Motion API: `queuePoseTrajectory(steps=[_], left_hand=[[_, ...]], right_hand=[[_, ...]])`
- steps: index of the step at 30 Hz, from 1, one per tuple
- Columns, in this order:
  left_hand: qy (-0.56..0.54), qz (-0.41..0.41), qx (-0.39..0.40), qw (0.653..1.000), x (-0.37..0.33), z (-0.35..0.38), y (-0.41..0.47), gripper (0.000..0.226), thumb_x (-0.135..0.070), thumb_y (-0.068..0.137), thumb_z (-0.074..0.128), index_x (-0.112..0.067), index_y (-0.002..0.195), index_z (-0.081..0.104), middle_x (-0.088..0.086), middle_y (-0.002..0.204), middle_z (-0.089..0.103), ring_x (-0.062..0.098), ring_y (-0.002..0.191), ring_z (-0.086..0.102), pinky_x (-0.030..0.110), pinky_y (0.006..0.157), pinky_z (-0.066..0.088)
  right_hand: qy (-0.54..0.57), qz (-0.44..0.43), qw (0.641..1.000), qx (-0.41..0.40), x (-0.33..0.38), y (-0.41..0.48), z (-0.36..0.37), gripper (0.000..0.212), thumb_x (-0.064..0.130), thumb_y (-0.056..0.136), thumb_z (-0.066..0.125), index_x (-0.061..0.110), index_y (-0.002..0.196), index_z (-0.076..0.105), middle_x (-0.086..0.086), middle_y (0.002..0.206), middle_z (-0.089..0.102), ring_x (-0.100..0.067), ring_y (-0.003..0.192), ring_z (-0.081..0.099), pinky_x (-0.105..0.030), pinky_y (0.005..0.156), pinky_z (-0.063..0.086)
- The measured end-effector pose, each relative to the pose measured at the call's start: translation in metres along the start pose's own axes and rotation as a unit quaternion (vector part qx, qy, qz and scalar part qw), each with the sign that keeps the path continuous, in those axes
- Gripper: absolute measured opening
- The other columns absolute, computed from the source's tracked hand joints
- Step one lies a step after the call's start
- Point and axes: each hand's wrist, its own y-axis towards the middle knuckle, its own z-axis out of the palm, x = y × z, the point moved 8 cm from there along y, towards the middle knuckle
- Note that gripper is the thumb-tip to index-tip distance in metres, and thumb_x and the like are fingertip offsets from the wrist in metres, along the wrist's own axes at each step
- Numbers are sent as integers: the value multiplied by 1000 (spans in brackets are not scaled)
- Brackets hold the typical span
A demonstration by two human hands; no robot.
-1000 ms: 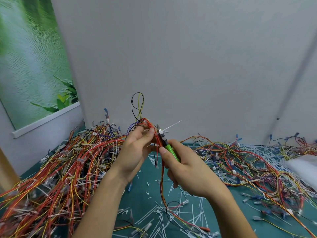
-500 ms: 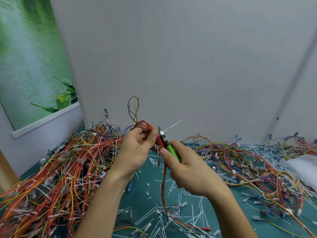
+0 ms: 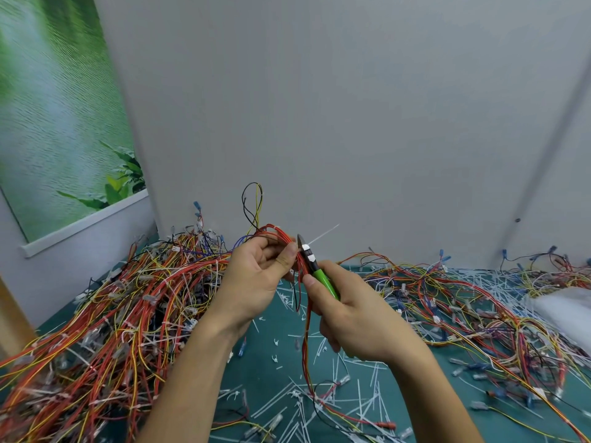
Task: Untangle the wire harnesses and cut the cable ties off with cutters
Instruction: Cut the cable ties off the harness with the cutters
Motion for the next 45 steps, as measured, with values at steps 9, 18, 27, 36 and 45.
queuePoseTrajectory(steps=[9,18,27,36,45], left_hand=[[-2,8,7,1000,-1,2,0,33,-27,78,73,-15,109,69,2,106,78,17,104,72,25,89,57],[18,34,19,999,-6,2,-1,33,-24,78,74,-13,109,69,-2,97,77,14,98,72,20,83,56],[41,78,-15,996,-10,2,-1,33,-27,81,75,-21,113,71,2,104,76,17,100,71,28,90,57],[63,87,9,994,-8,5,-2,37,-20,95,66,-20,132,64,-5,123,72,12,120,65,24,100,52],[110,105,16,988,-15,11,-5,38,-12,99,59,-17,137,58,-5,135,65,4,125,60,18,102,47]], right_hand=[[74,39,996,27,-7,-1,0,14,42,106,50,33,95,53,-5,79,59,-18,53,62,-30,49,54],[11,15,999,27,-1,-4,-7,17,43,106,48,36,91,51,-10,82,57,-30,61,60,-48,55,58],[20,5,1000,5,-2,-3,-3,15,42,106,46,37,92,49,1,78,56,-18,56,59,-38,47,55],[9,1,1000,-9,-5,-1,-4,14,49,103,50,41,92,51,5,77,61,-24,72,63,-54,72,57],[9,2,1000,-28,-6,1,-4,16,45,105,50,33,95,53,1,73,54,-32,68,58,-54,63,55]])
